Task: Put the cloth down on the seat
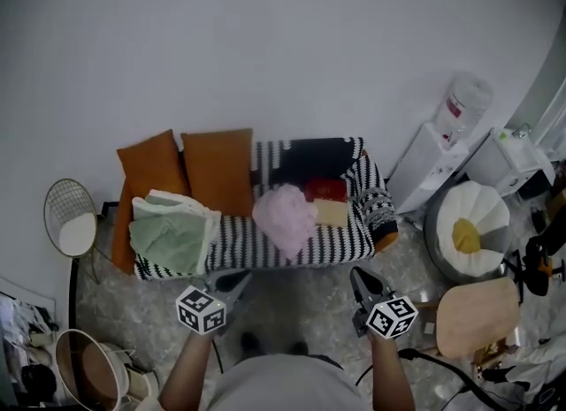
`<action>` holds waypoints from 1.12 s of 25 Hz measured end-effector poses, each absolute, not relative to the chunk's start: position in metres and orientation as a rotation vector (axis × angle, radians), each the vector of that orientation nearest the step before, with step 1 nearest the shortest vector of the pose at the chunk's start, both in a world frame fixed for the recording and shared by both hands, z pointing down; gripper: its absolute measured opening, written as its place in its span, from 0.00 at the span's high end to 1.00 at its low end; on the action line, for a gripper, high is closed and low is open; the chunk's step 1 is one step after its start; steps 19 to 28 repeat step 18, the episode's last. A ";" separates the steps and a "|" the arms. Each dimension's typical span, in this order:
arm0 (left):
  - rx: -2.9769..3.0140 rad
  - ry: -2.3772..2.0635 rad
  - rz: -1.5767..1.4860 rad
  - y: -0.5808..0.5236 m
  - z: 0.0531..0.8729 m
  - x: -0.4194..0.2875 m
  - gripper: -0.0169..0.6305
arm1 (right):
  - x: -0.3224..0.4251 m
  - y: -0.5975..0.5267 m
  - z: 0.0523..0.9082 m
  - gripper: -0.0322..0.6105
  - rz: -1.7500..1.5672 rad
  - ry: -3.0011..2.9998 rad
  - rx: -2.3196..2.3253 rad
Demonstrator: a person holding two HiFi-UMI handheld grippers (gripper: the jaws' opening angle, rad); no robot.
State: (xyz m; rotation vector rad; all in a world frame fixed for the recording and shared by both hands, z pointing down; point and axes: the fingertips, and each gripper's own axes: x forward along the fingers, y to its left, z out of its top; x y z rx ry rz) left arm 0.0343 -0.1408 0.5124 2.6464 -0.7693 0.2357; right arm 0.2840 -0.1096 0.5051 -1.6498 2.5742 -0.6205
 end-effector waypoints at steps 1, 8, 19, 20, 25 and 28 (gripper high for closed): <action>2.646 -0.770 0.239 -0.141 0.513 0.034 0.97 | 0.283 -0.110 0.505 0.94 -0.618 2.582 -1.645; 2.648 -0.774 0.246 -0.142 0.514 0.033 0.97 | 0.282 -0.112 0.499 0.94 -0.592 2.596 -1.633; 2.649 -0.780 0.230 -0.148 0.509 0.026 0.97 | 0.274 -0.118 0.492 0.94 -0.585 2.585 -1.626; 2.649 -0.780 0.230 -0.148 0.509 0.026 0.97 | 0.274 -0.118 0.492 0.94 -0.585 2.585 -1.626; 2.649 -0.780 0.230 -0.148 0.509 0.026 0.97 | 0.274 -0.118 0.492 0.94 -0.585 2.585 -1.626; 2.649 -0.780 0.230 -0.148 0.509 0.026 0.97 | 0.274 -0.118 0.492 0.94 -0.585 2.585 -1.626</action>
